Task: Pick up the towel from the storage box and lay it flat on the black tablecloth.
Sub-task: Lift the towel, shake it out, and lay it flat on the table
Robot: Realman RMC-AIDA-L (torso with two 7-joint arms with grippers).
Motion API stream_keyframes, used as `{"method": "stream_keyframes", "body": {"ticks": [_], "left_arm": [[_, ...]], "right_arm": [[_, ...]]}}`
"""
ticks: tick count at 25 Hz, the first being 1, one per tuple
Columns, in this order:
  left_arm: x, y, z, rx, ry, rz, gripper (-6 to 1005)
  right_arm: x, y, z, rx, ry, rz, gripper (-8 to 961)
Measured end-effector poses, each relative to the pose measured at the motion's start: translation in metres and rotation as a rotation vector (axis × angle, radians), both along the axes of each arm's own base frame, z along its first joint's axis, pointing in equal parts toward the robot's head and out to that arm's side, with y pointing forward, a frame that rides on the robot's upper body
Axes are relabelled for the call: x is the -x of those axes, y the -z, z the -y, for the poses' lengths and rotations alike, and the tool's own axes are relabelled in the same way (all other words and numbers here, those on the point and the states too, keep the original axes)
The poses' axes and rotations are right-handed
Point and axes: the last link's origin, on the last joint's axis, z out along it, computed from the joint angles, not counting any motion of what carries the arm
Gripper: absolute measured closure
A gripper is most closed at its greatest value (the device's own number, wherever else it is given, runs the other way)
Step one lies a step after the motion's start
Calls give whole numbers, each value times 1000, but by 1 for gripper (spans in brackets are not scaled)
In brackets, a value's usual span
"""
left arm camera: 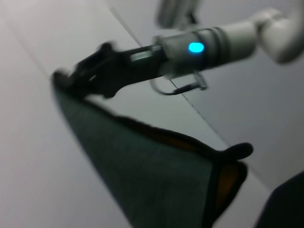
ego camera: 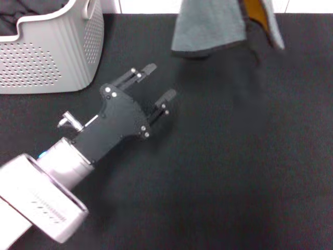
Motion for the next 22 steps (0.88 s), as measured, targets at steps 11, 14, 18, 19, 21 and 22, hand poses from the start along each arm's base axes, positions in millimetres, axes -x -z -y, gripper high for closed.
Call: {"method": "stream_keyframes", "body": {"ticks": [11, 14, 18, 19, 21, 22], "left_arm": [[-15, 1, -15, -240, -20, -75, 454], [-15, 2, -18, -285, -25, -121, 454], [-15, 4, -20, -338, -19, -183, 454], [-15, 4, -20, -350, -15, -198, 454], [-15, 4, -21, -365, -10, -214, 454], [-15, 3, -21, -372, -10, -219, 454]], "right_arm": [[32, 30, -3, 59, 17, 71, 947], [43, 35, -1, 58, 9, 87, 947], [53, 38, 1, 94, 18, 74, 947], [55, 40, 1, 107, 24, 69, 947], [59, 42, 2, 126, 27, 62, 947], [62, 43, 2, 131, 29, 60, 947]]}}
